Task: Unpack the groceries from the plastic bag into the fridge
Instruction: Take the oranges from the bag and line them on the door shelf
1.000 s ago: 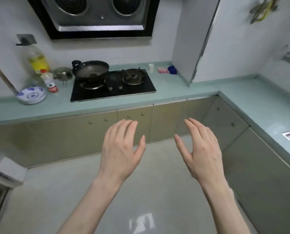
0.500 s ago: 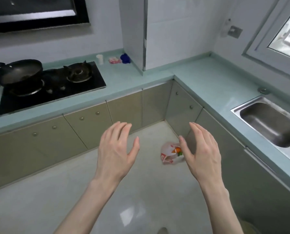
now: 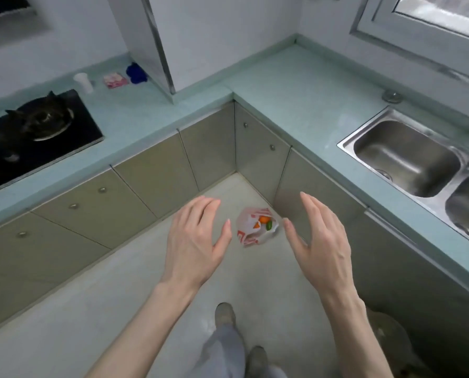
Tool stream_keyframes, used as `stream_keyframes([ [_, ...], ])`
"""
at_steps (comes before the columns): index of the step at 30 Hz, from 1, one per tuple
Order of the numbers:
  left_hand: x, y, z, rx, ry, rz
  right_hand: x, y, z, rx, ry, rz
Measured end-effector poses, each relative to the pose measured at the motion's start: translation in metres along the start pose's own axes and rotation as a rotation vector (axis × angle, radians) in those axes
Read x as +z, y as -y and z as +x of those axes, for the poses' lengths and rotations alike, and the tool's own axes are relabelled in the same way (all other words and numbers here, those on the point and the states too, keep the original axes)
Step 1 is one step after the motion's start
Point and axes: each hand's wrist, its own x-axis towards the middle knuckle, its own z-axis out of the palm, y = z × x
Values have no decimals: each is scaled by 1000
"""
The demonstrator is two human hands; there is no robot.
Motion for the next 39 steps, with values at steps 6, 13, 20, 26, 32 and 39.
stream_keyframes([
  [6,43,14,50,84,52,-56,24,-15,28,51,-4,-83],
  [13,107,37,107,141,98,-110,65,-34,68,68,10,-70],
  [20,227,78,134,90,125,-150,185,-104,92,116,120,-27],
  [26,352,111,121,44,145,-175,297,-186,88,138,165,10],
  [32,487,139,81,4,240,-202,401,-265,63,109,231,53],
  [39,618,164,39,40,361,-255,508,-333,29,227,325,109],
])
